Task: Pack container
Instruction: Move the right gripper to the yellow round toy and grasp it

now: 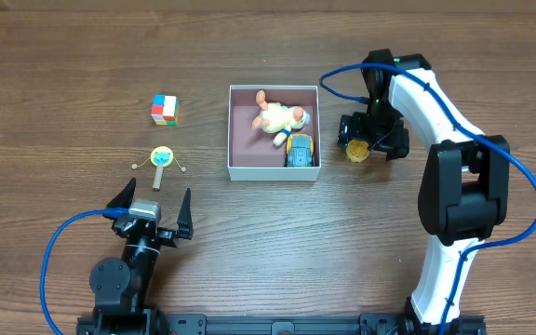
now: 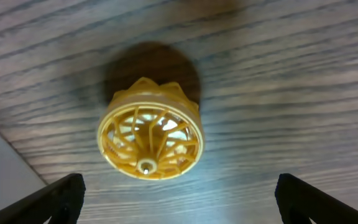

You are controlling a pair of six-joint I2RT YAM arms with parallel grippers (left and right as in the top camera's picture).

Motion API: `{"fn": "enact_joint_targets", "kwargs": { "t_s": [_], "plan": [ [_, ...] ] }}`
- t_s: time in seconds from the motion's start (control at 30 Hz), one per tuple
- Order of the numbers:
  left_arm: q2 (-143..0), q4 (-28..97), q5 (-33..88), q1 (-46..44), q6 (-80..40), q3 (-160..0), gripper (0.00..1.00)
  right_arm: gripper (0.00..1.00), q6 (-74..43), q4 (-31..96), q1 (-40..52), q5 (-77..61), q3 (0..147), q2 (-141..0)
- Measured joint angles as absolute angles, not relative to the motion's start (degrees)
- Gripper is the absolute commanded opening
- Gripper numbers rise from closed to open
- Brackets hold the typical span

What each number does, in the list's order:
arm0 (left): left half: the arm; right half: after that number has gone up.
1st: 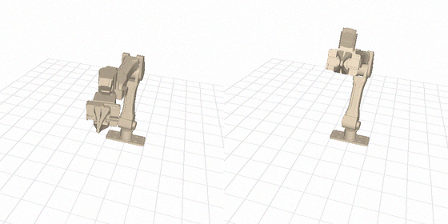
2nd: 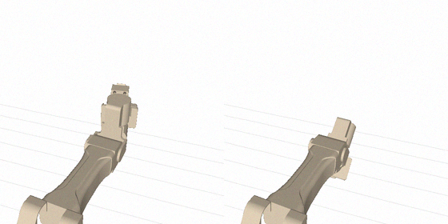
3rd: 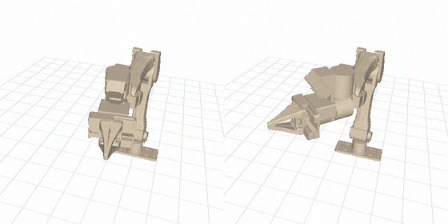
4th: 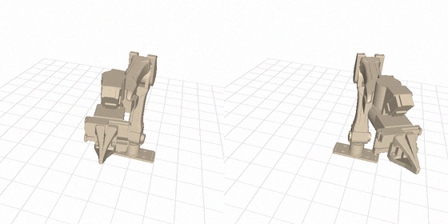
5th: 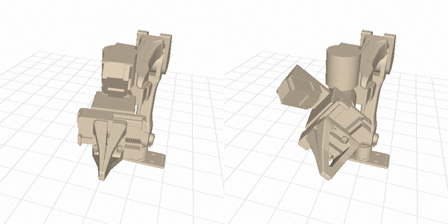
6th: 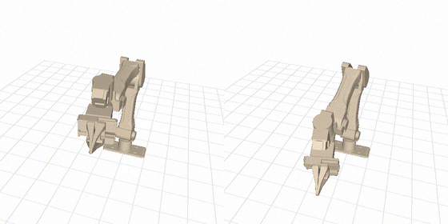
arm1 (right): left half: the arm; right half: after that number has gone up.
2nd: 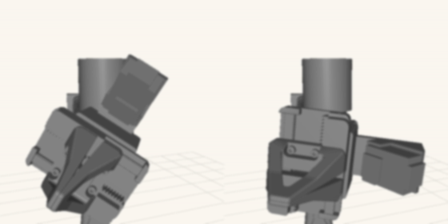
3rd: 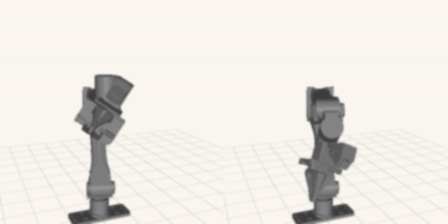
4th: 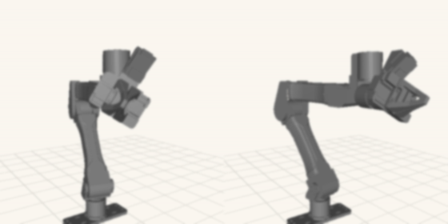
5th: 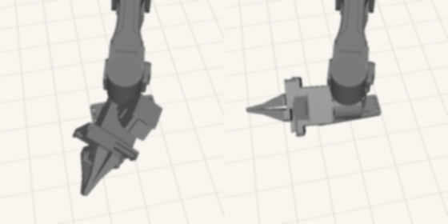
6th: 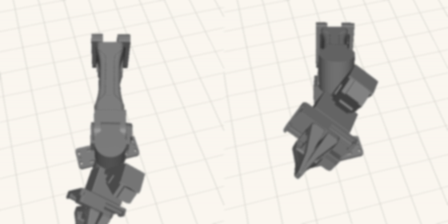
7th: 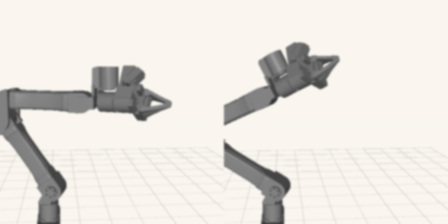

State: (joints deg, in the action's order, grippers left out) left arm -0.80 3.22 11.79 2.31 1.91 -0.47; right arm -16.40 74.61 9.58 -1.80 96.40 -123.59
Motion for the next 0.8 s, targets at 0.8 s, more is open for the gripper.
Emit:
{"fn": "enact_joint_targets", "kwargs": {
  "t_s": [0.8],
  "plan": [
    [-0.8, 3.2, 11.8, 2.3, 1.9, -0.5, 1.00, 0.94, -14.9, 66.2, 9.6, -2.6, 91.3, -123.6]
  ]
}}
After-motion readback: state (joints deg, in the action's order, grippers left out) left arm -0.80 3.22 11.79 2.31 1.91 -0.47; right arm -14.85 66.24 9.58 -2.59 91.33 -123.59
